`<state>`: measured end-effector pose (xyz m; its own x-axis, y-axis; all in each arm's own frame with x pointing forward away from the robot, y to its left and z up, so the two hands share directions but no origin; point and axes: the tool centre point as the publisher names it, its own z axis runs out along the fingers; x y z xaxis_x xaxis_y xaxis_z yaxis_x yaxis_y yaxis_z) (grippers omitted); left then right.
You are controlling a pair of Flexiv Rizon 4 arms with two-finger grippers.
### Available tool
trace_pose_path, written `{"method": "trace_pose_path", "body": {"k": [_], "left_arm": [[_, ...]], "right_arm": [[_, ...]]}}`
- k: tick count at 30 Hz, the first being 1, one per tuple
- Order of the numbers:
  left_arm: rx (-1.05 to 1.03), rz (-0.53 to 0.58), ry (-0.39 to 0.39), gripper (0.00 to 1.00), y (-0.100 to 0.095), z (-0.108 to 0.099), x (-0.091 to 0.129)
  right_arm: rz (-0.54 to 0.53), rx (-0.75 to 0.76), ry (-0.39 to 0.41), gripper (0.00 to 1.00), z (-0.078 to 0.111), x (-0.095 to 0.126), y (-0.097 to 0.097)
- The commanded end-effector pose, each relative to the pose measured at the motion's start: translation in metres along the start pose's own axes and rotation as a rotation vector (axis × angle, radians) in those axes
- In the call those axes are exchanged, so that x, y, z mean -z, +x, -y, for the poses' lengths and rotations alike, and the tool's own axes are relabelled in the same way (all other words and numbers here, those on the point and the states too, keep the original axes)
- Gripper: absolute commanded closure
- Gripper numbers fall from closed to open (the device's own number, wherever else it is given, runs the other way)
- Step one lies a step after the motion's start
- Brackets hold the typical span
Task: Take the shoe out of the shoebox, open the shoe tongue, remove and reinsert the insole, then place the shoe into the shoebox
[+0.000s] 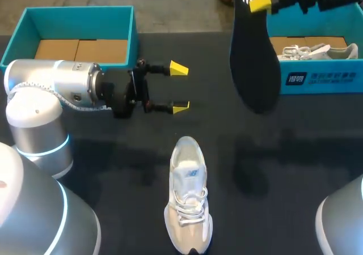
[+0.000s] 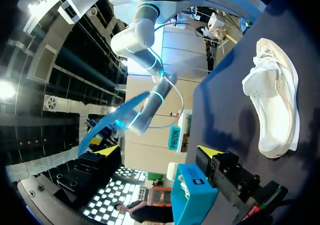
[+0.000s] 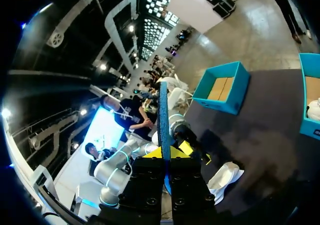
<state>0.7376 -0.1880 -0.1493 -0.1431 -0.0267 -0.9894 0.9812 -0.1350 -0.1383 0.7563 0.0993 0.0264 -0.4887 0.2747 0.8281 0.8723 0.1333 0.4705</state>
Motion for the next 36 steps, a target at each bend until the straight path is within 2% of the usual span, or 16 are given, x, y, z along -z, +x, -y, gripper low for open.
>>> {"method": "trace_pose_path", "body": {"k": [1, 8, 11, 13, 15, 16, 17, 19, 25, 28, 36], "left_arm": [[-0.001, 0.001, -0.002, 0.00, 0.000, 0.000, -0.002], [-0.001, 0.001, -0.002, 0.00, 0.000, 0.000, -0.002], [-0.001, 0.001, -0.002, 0.00, 0.000, 0.000, -0.002], [-0.001, 0.001, -0.002, 0.00, 0.000, 0.000, -0.002], [-0.001, 0.001, -0.002, 0.00, 0.000, 0.000, -0.002], [-0.001, 0.001, -0.002, 0.00, 0.000, 0.000, -0.002], [-0.001, 0.001, -0.002, 0.00, 0.000, 0.000, -0.002], [-0.001, 0.001, -0.002, 0.00, 0.000, 0.000, -0.002], [-0.001, 0.001, -0.002, 0.00, 0.000, 0.000, -0.002], [-0.001, 0.001, -0.002, 0.00, 0.000, 0.000, -0.002], [-0.001, 0.001, -0.002, 0.00, 0.000, 0.000, -0.002]], "right_arm": [[0.012, -0.002, 0.156, 1.00, -0.028, -0.001, 0.004], [0.012, -0.002, 0.156, 1.00, -0.028, -0.001, 0.004], [-0.017, -0.040, 0.138, 1.00, -0.044, -0.008, -0.011], [-0.027, -0.090, 0.115, 1.00, -0.049, -0.007, -0.027], [-0.064, -0.141, 0.105, 1.00, -0.049, -0.008, -0.039], [-0.049, -0.185, 0.095, 1.00, -0.048, -0.009, -0.047], [-0.037, -0.232, 0.121, 1.00, -0.046, -0.011, -0.056], [-0.053, -0.281, 0.106, 1.00, -0.043, -0.013, -0.063], [-0.040, -0.350, 0.097, 1.00, -0.035, -0.017, -0.072], [-0.026, -0.425, 0.039, 1.00, -0.029, -0.018, -0.077], [-0.026, -0.425, 0.039, 1.00, -0.029, -0.018, -0.077]]}}
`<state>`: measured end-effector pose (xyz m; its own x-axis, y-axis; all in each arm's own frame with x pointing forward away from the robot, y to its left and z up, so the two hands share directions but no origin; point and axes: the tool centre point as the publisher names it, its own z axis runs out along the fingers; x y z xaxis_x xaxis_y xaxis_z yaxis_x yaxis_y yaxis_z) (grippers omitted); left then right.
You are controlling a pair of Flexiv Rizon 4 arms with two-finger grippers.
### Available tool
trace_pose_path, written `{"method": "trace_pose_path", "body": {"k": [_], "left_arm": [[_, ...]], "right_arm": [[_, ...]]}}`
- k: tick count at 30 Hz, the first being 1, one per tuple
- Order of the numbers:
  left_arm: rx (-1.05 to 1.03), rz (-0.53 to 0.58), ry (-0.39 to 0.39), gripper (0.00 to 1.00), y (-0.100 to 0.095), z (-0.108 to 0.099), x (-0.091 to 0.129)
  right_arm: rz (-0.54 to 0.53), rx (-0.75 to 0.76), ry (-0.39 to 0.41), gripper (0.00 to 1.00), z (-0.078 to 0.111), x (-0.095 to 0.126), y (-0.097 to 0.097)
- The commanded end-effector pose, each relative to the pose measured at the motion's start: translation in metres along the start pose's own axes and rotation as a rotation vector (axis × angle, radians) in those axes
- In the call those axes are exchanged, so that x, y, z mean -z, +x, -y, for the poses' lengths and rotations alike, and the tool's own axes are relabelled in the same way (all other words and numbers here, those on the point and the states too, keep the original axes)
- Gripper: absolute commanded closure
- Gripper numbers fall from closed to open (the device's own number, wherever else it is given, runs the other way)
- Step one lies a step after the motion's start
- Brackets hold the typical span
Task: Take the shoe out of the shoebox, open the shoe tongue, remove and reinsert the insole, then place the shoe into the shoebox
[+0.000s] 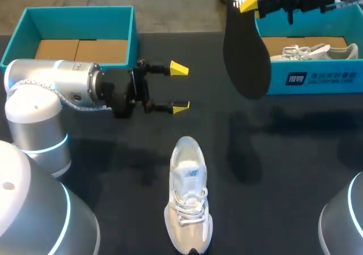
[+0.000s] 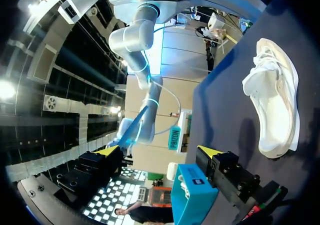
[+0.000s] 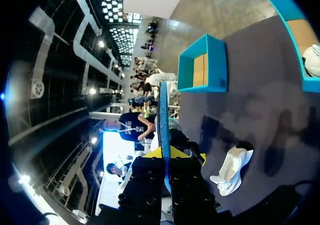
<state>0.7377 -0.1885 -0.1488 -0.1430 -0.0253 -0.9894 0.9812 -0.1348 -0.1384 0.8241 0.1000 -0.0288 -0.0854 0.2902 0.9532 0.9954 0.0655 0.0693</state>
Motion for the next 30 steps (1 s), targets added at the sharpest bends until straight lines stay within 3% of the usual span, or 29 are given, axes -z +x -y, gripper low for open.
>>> {"method": "trace_pose_path", "body": {"k": [1, 6, 10, 18, 30], "left_arm": [[-0.001, 0.002, -0.002, 0.00, 0.001, 0.000, -0.001], [-0.001, 0.002, -0.002, 0.00, 0.001, 0.000, -0.001], [-0.001, 0.002, -0.002, 0.00, 0.001, 0.000, -0.001], [-0.060, 0.006, -0.018, 0.00, -0.003, 0.001, -0.005], [-0.133, 0.012, -0.059, 0.00, -0.010, 0.002, -0.005]], "right_arm": [[-0.001, 0.000, -0.016, 1.00, 0.005, 0.000, -0.001], [-0.001, 0.000, -0.016, 1.00, 0.005, 0.000, -0.001], [-0.030, -0.025, 0.041, 1.00, 0.003, -0.019, -0.007], [-0.091, -0.066, 0.038, 1.00, 0.001, -0.039, -0.026], [-0.091, -0.097, 0.042, 1.00, -0.001, -0.045, -0.035]]}}
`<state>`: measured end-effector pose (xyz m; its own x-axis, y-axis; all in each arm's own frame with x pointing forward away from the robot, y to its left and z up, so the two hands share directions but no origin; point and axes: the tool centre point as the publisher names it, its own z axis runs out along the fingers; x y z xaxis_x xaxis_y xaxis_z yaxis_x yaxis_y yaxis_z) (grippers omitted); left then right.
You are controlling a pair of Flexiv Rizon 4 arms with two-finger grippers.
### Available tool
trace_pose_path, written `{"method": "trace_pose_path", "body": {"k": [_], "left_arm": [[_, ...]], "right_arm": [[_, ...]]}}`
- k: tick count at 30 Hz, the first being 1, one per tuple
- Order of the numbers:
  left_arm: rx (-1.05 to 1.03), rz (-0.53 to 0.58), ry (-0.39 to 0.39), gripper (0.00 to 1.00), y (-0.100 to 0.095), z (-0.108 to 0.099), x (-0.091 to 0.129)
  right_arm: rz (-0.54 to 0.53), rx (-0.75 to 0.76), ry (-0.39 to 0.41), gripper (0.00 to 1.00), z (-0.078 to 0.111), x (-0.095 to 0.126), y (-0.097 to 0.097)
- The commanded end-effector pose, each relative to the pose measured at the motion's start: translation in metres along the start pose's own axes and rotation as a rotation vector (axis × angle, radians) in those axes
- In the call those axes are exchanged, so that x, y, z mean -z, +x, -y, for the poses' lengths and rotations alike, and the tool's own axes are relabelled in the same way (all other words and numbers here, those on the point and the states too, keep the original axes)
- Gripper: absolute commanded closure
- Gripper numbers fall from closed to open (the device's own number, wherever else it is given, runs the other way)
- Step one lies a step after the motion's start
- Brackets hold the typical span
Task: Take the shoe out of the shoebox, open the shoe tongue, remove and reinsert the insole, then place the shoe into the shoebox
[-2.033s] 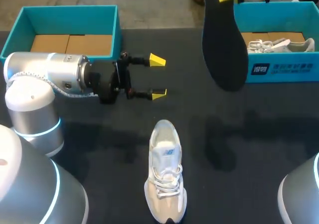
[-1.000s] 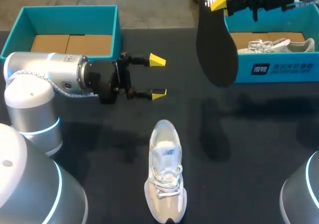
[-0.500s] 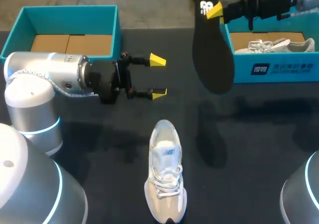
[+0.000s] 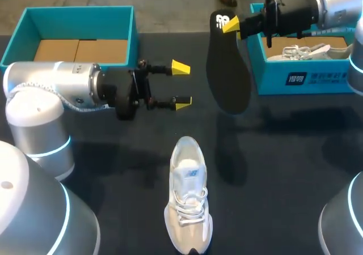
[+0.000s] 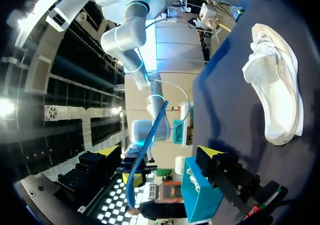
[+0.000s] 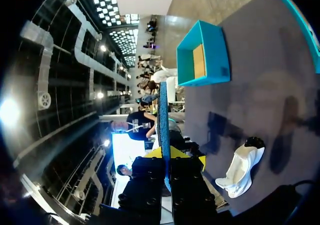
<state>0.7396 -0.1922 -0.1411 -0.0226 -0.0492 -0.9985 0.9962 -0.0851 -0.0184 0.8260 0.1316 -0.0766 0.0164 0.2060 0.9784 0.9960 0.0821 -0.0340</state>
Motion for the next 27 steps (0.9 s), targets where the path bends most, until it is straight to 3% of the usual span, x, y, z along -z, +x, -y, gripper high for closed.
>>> {"method": "trace_pose_path", "body": {"k": [1, 23, 27], "left_arm": [[-0.014, 0.001, -0.016, 0.00, -0.004, 0.002, -0.002], [-0.152, 0.025, -0.054, 0.00, -0.030, -0.034, -0.043], [-0.173, 0.030, -0.052, 0.04, -0.035, -0.037, -0.048]], "right_arm": [[0.004, -0.001, 0.000, 1.00, 0.000, -0.001, 0.001], [0.004, -0.001, 0.000, 1.00, 0.000, -0.001, 0.001], [0.004, -0.001, 0.000, 1.00, 0.000, -0.001, 0.001]]}}
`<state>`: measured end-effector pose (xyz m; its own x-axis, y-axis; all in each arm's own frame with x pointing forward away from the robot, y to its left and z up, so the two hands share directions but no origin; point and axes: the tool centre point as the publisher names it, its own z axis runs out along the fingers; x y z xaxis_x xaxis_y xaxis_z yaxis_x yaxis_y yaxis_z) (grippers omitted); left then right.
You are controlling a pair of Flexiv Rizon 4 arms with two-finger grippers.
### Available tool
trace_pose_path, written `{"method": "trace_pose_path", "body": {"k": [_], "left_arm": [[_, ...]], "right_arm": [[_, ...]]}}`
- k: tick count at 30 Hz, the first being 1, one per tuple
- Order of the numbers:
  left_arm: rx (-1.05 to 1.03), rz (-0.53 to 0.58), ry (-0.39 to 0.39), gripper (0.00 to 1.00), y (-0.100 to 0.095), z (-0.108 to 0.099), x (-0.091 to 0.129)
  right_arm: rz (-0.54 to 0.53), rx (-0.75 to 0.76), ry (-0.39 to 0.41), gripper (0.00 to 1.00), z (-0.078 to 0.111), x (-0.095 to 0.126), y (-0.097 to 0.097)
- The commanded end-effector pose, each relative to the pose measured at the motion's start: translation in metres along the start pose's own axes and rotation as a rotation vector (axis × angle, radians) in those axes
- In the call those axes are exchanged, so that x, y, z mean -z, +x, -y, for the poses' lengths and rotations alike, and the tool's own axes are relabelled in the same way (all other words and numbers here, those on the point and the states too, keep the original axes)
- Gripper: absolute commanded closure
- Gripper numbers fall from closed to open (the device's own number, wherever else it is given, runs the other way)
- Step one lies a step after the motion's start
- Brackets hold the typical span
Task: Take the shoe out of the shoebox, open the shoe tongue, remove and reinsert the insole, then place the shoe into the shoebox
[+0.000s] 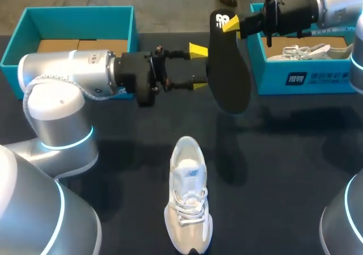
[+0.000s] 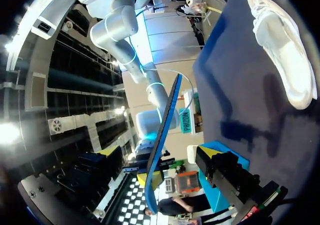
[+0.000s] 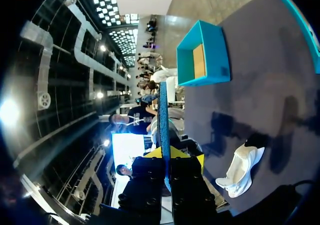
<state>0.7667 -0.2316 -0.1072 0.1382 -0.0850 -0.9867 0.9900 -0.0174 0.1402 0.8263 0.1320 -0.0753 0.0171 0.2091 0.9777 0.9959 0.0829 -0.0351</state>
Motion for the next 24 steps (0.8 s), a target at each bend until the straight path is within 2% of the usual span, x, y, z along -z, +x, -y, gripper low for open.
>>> {"method": "trace_pose_path", "body": {"k": [1, 4, 5, 9, 12, 15, 21, 24], "left_arm": [[-0.013, 0.003, 0.005, 0.05, -0.002, -0.008, -0.012], [-0.023, 0.004, 0.006, 0.09, -0.003, -0.012, -0.017], [-0.025, 0.003, 0.004, 0.15, -0.004, -0.014, -0.019], [-0.030, 0.009, -0.001, 0.25, -0.005, -0.021, -0.026], [-0.032, 0.014, 0.001, 0.45, -0.007, -0.021, -0.030], [-0.034, 0.014, 0.009, 0.48, -0.007, -0.022, -0.033], [-0.036, 0.011, 0.014, 0.64, -0.006, -0.023, -0.039], [-0.036, 0.007, 0.018, 0.66, -0.004, -0.023, -0.042]], "right_arm": [[0.000, 0.000, -0.001, 1.00, 0.000, -0.001, 0.000], [0.000, 0.000, -0.001, 1.00, 0.000, -0.001, 0.000], [0.000, 0.000, -0.001, 1.00, 0.000, -0.001, 0.000], [0.000, 0.000, -0.001, 1.00, 0.000, -0.001, 0.000], [0.000, 0.000, -0.001, 1.00, 0.000, -0.001, 0.000], [0.000, 0.000, -0.001, 1.00, 0.000, -0.001, 0.000], [0.000, 0.000, -0.001, 1.00, 0.000, -0.001, 0.000], [0.000, 0.000, -0.001, 1.00, 0.000, -0.001, 0.000]]}}
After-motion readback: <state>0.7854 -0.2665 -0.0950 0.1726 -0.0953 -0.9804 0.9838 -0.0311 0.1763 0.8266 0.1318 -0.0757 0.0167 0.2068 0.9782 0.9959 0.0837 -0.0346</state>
